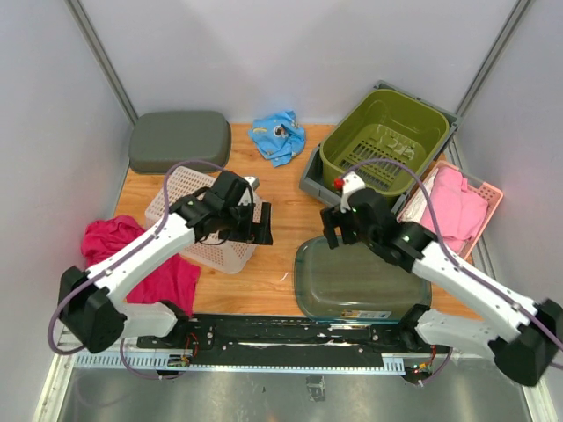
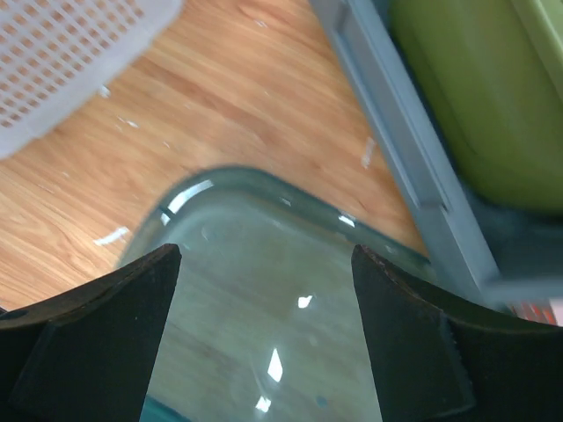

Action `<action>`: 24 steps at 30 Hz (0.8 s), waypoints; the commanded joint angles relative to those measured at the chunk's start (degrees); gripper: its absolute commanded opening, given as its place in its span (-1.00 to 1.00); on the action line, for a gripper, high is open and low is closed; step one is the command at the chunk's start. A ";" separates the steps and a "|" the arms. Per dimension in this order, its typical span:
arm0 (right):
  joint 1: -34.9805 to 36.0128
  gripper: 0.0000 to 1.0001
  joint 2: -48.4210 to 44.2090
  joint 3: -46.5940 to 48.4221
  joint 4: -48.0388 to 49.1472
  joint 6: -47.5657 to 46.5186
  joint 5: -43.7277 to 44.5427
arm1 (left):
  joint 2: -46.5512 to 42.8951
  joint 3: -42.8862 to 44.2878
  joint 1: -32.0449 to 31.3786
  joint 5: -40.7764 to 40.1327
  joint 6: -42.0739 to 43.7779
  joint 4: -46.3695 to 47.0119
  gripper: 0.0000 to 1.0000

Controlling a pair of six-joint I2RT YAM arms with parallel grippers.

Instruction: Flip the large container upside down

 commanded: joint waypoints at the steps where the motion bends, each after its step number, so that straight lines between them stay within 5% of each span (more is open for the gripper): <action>1: -0.29 0.62 -9.80 -6.00 -8.30 3.53 10.05 | 4.72 -2.06 -0.37 -2.16 0.31 6.53 0.90; 8: -4.78 0.71 -11.68 -4.83 -25.43 16.85 19.67 | 13.34 -1.11 4.76 0.38 -2.17 16.08 0.90; 15: -28.65 0.71 -11.97 -6.25 -28.61 16.73 4.72 | 13.09 -1.86 14.76 0.80 -4.09 18.52 0.90; 24: -47.78 0.72 -8.69 -7.51 -28.89 14.25 -6.13 | 12.37 -0.71 20.82 -0.04 -4.04 21.33 0.91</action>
